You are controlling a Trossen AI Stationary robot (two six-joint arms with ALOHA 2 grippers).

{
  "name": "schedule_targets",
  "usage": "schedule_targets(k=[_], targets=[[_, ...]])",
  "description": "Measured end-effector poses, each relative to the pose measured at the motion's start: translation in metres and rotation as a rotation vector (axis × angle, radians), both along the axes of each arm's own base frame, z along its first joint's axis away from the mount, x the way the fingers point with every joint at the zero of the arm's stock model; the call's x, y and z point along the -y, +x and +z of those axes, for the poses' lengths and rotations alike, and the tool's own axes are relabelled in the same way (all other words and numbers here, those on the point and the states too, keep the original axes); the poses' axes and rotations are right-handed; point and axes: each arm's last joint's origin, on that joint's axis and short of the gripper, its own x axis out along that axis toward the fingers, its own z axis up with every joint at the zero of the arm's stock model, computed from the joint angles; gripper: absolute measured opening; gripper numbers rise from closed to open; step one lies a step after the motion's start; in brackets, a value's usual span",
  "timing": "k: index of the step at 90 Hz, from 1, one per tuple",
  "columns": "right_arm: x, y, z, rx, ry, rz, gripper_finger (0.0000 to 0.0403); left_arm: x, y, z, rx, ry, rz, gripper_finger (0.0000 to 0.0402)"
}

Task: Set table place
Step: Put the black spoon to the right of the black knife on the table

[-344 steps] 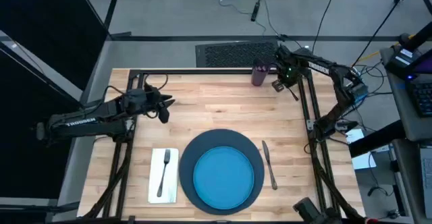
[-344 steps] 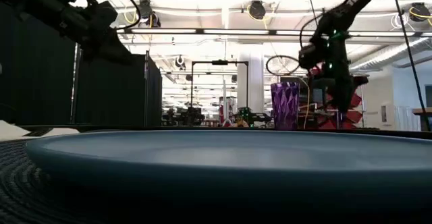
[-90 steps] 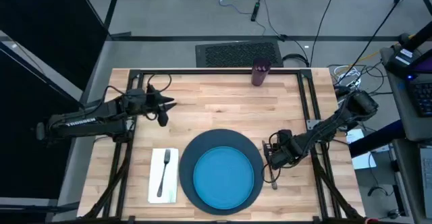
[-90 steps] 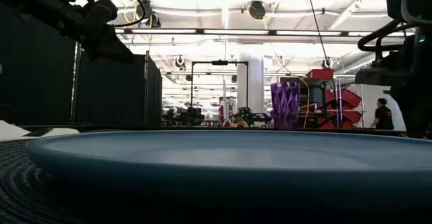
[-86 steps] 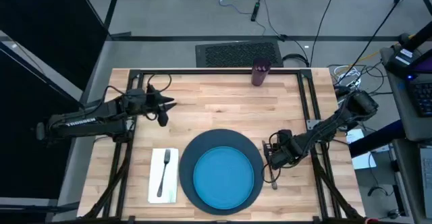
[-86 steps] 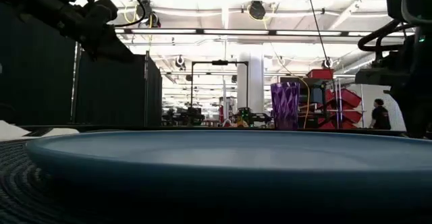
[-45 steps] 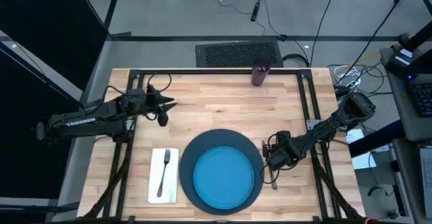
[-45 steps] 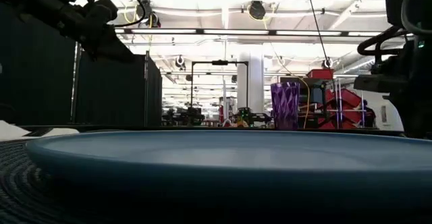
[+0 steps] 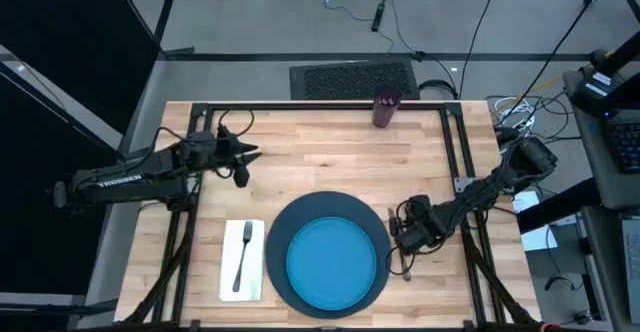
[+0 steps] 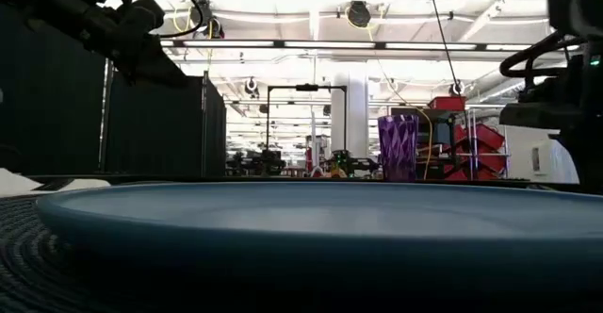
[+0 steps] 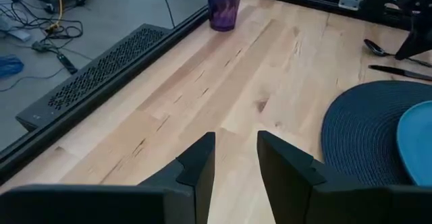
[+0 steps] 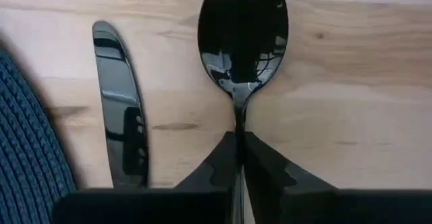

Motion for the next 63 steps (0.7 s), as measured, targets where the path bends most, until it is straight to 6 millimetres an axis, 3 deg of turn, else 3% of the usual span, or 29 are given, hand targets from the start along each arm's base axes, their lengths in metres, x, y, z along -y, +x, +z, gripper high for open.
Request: schedule_targets(k=[23,40,63], targets=[[-0.016,-0.003,0.002,0.017,0.072,-0.004,0.0002,0.0,0.0,0.0,0.0,-0.001,0.001,0.0097],[-0.036,-0.001,0.01,-0.006,0.248,0.045,0.0001,0.0,0.0,0.0,0.001,-0.001,0.0,0.0097],[-0.037,-0.009,0.009,-0.04,0.202,0.056,0.0,0.0,0.0,0.0,0.001,-0.001,0.001,0.0097]])
